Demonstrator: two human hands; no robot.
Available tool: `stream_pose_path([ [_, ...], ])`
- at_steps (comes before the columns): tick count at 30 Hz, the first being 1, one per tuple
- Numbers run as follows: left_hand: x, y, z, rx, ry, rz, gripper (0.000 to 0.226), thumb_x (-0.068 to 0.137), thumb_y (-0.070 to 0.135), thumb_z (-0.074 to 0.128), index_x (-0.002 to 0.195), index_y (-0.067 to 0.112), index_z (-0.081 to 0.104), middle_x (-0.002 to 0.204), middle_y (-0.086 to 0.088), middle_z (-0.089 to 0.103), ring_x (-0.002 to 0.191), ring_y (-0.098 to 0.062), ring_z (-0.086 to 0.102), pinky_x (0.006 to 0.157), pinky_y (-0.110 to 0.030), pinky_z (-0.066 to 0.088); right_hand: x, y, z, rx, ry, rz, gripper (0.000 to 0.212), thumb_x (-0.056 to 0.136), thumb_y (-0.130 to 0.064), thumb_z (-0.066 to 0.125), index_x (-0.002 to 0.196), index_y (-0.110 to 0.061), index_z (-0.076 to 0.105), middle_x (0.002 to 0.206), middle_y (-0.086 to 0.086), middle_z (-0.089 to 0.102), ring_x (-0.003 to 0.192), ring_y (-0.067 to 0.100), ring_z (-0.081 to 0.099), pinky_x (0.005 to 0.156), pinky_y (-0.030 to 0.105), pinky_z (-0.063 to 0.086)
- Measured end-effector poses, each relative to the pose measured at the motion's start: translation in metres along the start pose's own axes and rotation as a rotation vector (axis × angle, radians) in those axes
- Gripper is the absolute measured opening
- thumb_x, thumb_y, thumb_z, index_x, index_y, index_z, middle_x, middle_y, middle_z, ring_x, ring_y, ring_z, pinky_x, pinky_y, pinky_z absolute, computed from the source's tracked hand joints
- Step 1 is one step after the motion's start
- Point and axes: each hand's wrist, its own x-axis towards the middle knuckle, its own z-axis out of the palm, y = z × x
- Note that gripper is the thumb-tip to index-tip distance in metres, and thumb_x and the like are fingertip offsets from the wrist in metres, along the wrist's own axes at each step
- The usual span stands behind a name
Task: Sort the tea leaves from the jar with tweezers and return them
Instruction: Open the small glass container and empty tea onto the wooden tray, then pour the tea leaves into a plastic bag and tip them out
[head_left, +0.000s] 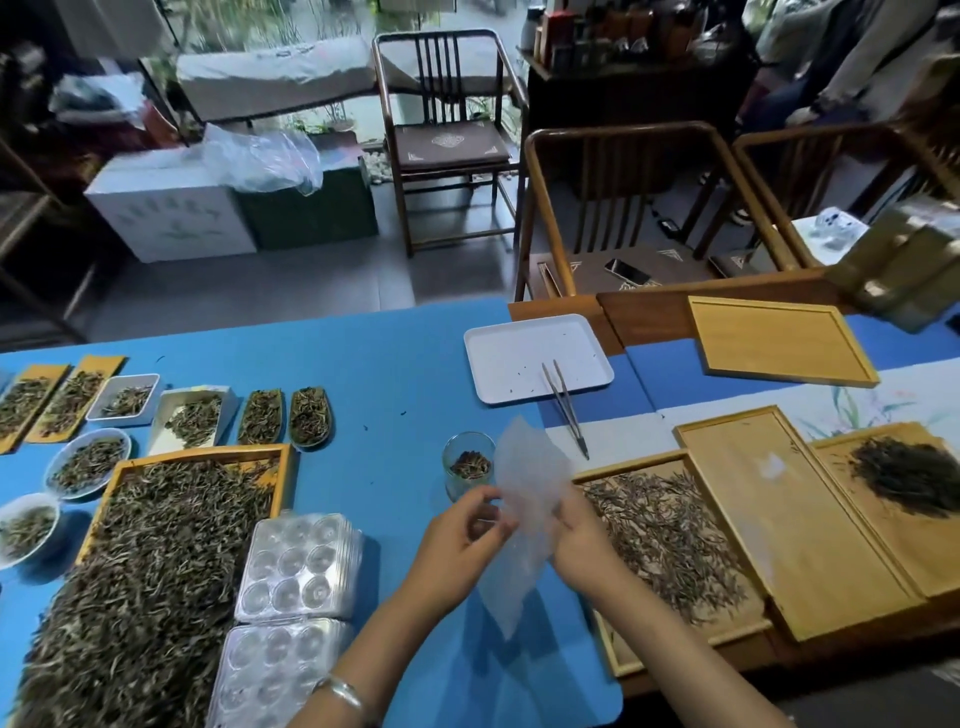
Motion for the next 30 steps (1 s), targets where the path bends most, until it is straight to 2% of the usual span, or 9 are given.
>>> stream_pose_path([
  [4,0.003,0.004,0.001,0.113,-0.018,0.047,0.024,0.082,0.033,0.055,0.099,0.036,0.071,0.098,0.014,0.074,0.096,-0.006,0.068,0.086,-0.035,0.055,0.009,0.005,0.008,-0.087,0.028,-0.043,0.018,0.089,-0.027,0.064,0.106,-0.03,0.064,0.11,-0.001,0.066,0.102,0.01,0.064,0.084,0.04,0.056],
  [9,0.003,-0.005,-0.009,0.129,0.019,0.008,0.023,0.089,0.016,0.062,0.09,0.038,0.066,0.079,0.033,0.067,0.077,0.016,0.06,0.07,-0.008,0.043,0.011,0.021,-0.001,-0.031,0.115,-0.016,0.019,0.091,-0.013,0.059,0.1,-0.028,0.067,0.098,-0.006,0.071,0.093,0.013,0.067,0.076,0.036,0.057],
  [11,0.004,-0.006,-0.019,0.131,0.079,-0.024,0.021,0.097,0.011,0.055,0.101,0.028,0.066,0.09,0.027,0.068,0.086,0.013,0.059,0.075,-0.008,0.042,0.011,0.022,-0.009,-0.044,0.112,-0.022,0.026,0.091,-0.01,0.058,0.097,-0.034,0.067,0.096,-0.009,0.071,0.091,0.01,0.067,0.071,0.027,0.055],
  [13,0.006,0.0,-0.029,0.022,0.151,-0.056,0.021,0.102,0.012,0.046,0.105,0.017,0.067,0.1,0.01,0.07,0.094,-0.005,0.064,0.083,-0.019,0.047,0.011,0.023,-0.015,-0.054,0.09,-0.021,0.034,0.089,-0.006,0.057,0.097,-0.038,0.067,0.096,-0.012,0.07,0.091,0.006,0.066,0.07,0.021,0.053],
  [15,0.01,0.011,-0.035,-0.199,0.182,-0.125,0.029,0.104,0.019,0.039,0.105,0.015,0.068,0.095,0.004,0.072,0.087,-0.012,0.067,0.074,-0.019,0.051,0.012,0.024,-0.018,-0.112,0.072,-0.042,0.037,0.086,-0.005,0.059,0.094,-0.04,0.067,0.096,-0.016,0.068,0.091,0.001,0.064,0.073,0.019,0.052],
  [18,0.018,0.027,-0.034,-0.276,0.124,-0.191,0.027,0.094,0.039,0.054,0.106,0.019,0.067,0.094,0.006,0.071,0.081,-0.01,0.066,0.067,-0.016,0.049,0.014,0.026,-0.016,-0.178,0.046,-0.079,0.03,0.083,-0.005,0.062,0.096,-0.031,0.065,0.099,-0.011,0.067,0.094,0.004,0.061,0.083,0.029,0.051],
  [22,0.022,0.028,-0.02,-0.018,0.108,-0.12,0.027,0.087,0.019,0.069,0.111,0.029,0.062,0.098,0.004,0.067,0.072,-0.014,0.066,0.068,-0.021,0.053,0.015,0.028,-0.012,-0.164,0.001,-0.067,0.021,0.085,-0.004,0.059,0.103,-0.013,0.066,0.102,0.001,0.068,0.098,0.019,0.063,0.089,0.044,0.05],
  [26,0.015,0.02,-0.013,0.033,0.133,-0.081,0.029,0.087,0.014,0.067,0.108,0.032,0.059,0.089,0.001,0.062,0.066,-0.03,0.068,0.066,-0.043,0.06,0.008,0.023,-0.013,-0.039,0.044,0.064,0.034,0.082,-0.024,0.039,0.101,-0.016,0.066,0.105,-0.001,0.067,0.104,0.015,0.059,0.095,0.039,0.046],
  [30,0.003,0.014,-0.013,0.117,0.157,-0.035,0.032,0.087,0.019,0.069,0.113,0.034,0.059,0.081,0.012,0.062,0.062,-0.021,0.067,0.066,-0.046,0.059,0.003,0.015,-0.01,-0.074,0.126,0.175,0.055,0.073,-0.071,0.058,0.103,-0.026,0.059,0.101,-0.015,0.062,0.092,0.003,0.06,0.071,0.017,0.044],
])
